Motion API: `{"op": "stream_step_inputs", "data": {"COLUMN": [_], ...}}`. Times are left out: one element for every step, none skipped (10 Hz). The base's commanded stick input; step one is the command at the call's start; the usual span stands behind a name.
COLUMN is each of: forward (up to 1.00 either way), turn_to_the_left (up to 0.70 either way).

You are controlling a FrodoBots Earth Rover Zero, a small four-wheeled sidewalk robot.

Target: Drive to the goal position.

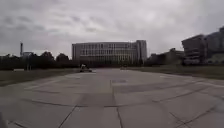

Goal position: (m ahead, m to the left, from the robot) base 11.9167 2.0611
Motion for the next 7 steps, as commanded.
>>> {"op": "stream_step_inputs", "data": {"forward": [0.7, 0.7, 0.7, 0.7, 0.7, 0.7, 0.7], "turn_to_the_left": [0.0, 0.0, 0.0, 0.0, 0.0, 0.0, 0.0]}}
